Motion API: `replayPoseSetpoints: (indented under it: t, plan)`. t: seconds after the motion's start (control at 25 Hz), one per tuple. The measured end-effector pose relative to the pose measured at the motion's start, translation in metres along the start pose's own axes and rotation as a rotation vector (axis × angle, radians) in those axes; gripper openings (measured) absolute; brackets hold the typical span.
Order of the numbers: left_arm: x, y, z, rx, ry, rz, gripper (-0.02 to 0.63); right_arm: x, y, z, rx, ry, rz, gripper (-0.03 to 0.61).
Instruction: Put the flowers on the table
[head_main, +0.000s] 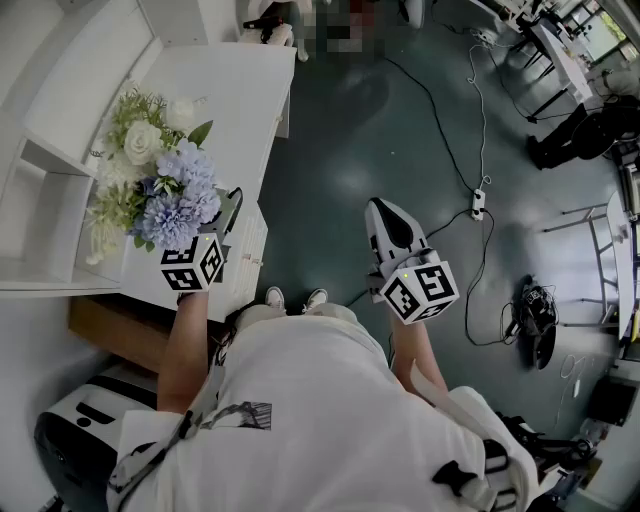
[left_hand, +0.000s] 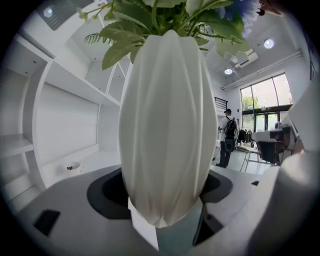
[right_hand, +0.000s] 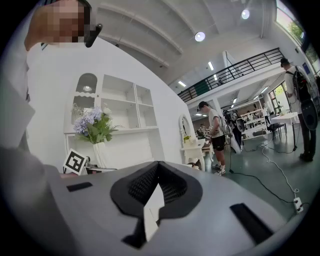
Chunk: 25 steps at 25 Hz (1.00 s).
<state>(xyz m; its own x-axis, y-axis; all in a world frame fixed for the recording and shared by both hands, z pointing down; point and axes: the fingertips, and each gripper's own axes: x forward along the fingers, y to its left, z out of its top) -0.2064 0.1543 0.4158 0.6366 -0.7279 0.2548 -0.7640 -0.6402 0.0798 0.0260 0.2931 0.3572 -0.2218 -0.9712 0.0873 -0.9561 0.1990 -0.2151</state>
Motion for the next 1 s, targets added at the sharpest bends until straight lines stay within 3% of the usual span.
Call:
replayPoseSetpoints:
  t: [0.48, 1.0]
  plan:
    - [0.027, -0.014, -0.008, -0.003, 0.054, 0.029, 0.38, -0.024, -0.015, 0.017, 0.032, -0.052, 0.016, 0.009]
    - [0.048, -0.041, -0.016, -0.024, 0.048, 0.057, 0.38, -0.035, -0.051, -0.002, -0.011, -0.01, 0.035, 0.009]
